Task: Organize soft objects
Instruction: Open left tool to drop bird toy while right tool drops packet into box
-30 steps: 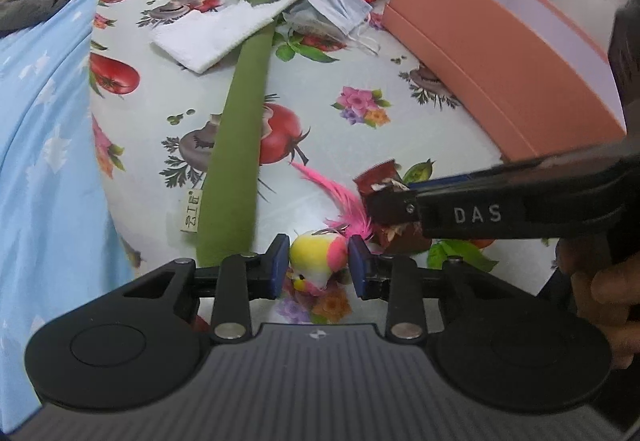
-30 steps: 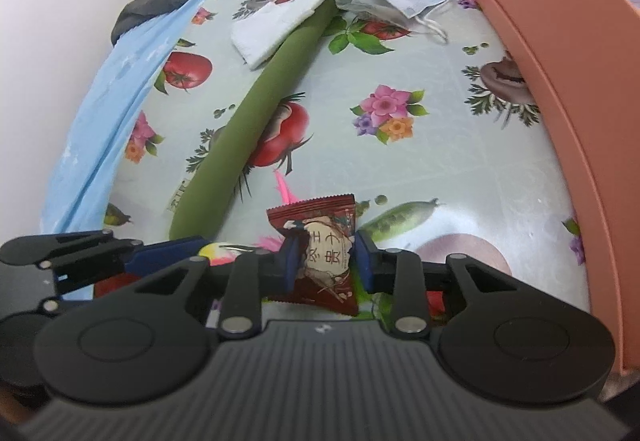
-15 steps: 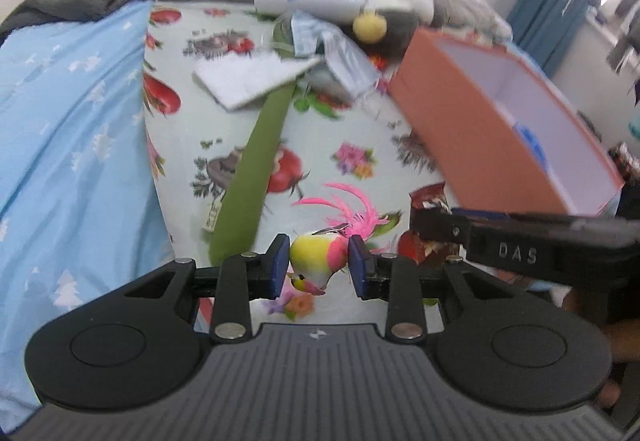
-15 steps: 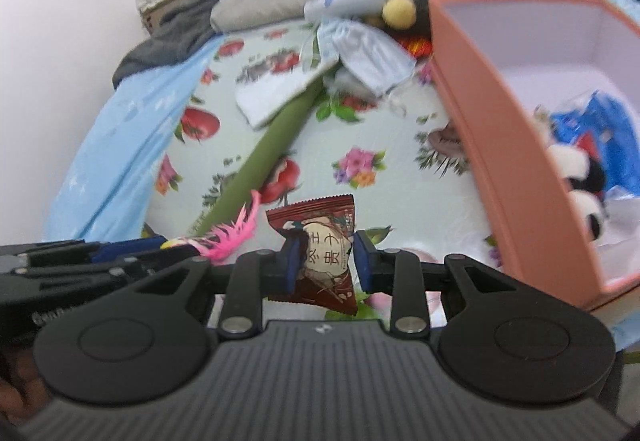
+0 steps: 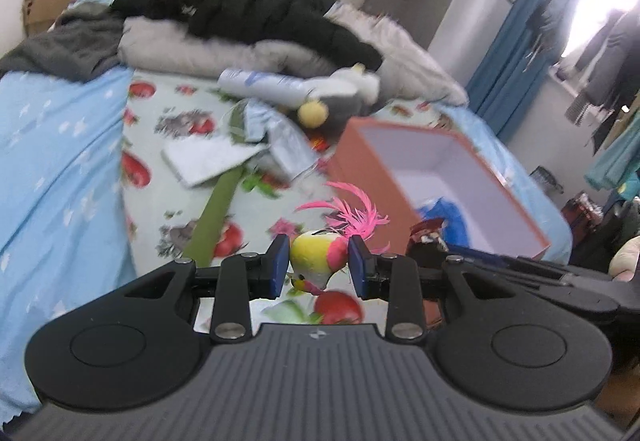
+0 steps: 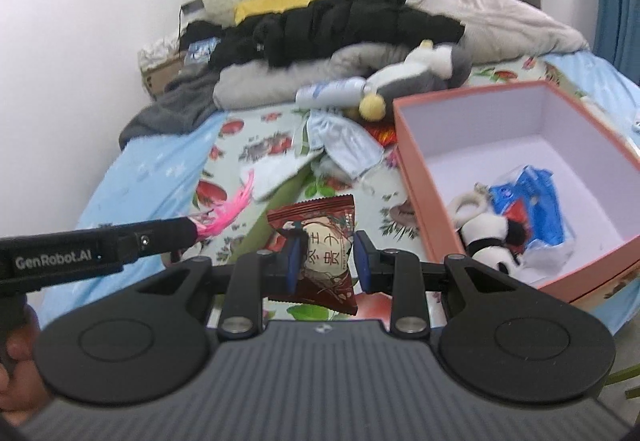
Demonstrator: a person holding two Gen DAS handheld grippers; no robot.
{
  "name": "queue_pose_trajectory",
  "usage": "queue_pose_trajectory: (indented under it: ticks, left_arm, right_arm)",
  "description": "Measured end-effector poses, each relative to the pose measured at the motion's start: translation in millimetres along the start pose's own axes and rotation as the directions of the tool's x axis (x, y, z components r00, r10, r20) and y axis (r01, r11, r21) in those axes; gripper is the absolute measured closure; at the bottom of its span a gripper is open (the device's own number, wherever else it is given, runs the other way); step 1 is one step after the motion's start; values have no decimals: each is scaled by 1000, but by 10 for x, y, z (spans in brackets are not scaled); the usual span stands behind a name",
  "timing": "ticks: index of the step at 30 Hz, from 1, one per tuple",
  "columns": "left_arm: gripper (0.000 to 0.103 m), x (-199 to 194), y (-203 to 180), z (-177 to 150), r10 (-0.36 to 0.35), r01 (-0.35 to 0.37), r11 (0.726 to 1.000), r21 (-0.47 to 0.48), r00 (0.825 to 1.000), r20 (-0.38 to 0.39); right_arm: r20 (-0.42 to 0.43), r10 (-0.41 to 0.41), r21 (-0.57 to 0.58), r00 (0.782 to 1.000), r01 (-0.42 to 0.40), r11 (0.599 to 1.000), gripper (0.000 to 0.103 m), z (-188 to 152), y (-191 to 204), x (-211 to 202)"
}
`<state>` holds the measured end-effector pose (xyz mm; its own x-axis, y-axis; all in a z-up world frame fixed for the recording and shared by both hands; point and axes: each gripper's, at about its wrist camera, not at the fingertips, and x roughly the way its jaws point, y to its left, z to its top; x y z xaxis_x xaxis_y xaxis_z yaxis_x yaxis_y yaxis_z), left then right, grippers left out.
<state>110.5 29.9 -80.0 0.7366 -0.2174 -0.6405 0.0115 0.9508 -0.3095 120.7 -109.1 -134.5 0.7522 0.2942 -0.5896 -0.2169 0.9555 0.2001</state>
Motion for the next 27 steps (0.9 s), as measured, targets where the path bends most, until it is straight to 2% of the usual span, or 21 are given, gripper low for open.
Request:
queue_pose_trajectory:
  ticks: [6,12,19,21,24,27]
  left_arm:
    - [66,-165,-356,130,-58,56,998,35,997,47]
    - [66,-66,-714,206,-135,133,989,65,991,23]
    - [66,415,-1057,369,-236,241,968,76,970,-60]
    - [66,568,-1137,469,-245,251,965,81,966,-80]
    - [66,853,-1249,644,-261,273,958,87,957,-130]
    - [66,1163,-1388,788,-226,249,960,128,958,-174]
  right_arm:
    - [60,-33,19,998,32,999,71,83,-152,-330]
    - [92,-113,57,989,108,992,71,117,-465,-514]
    - [74,-203,76,977,197,977,71,282,-888,-410]
    - [64,-218,77,974,213,974,71,364,-1009,-345]
    - [21,-208,139,978,204,969,71,490,-1241,-216]
    - [-19,-215,166,976,215,962,71,625,-1428,-72]
